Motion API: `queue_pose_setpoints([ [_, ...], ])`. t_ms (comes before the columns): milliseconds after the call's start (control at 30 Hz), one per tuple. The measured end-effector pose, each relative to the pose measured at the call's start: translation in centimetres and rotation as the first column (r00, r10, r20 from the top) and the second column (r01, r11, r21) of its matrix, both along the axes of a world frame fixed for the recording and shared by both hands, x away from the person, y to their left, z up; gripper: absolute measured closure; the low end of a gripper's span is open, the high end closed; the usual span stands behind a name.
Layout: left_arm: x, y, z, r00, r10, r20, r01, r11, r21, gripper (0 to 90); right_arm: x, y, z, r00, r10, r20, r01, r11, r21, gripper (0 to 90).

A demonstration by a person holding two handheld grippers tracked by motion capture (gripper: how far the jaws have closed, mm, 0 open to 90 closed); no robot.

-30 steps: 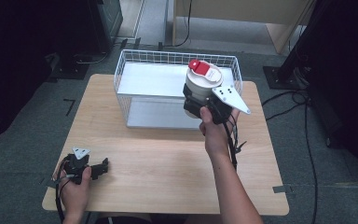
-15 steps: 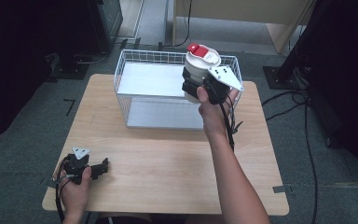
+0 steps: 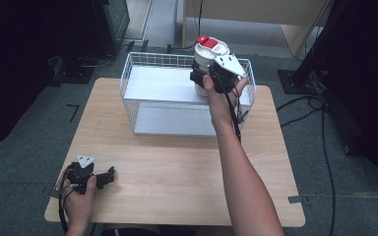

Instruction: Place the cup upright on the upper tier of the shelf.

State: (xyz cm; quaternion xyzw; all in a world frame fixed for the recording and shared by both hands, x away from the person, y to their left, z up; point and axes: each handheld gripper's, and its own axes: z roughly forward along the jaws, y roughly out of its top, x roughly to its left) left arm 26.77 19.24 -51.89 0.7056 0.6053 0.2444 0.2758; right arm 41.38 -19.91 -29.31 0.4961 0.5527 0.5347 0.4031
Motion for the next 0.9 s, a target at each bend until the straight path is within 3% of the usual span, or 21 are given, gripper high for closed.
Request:
queue_pose_setpoints([
  [267,0.0,0.0,0.0,1.0000,0.000,0.001,0.000,1.0000,0.000,0.0,2.5,0.4,0.5,0.9999,-0.005,-0.013,0.005,1.000,-0.022,10.1],
  [500,0.0,0.0,0.0,1.0000,0.000,0.000,0.000,1.0000,0.000,0.0,3.6,0.8,0.0,0.9994,-0.016,-0.032,0.015,0.999,-0.040,10.1],
  [767,0.0,0.0,0.0,1.0000,0.000,0.000,0.000,1.0000,0.000,0.0,3.6,0.5,-0.9,0.9987,-0.026,-0.044,0.024,0.999,-0.028,10.1],
  [900,0.0,0.0,0.0,1.0000,0.000,0.001,0.000,1.0000,0.000,0.0,3.0,0.6,-1.1,0.9991,-0.020,-0.036,0.018,0.998,-0.062,10.0],
])
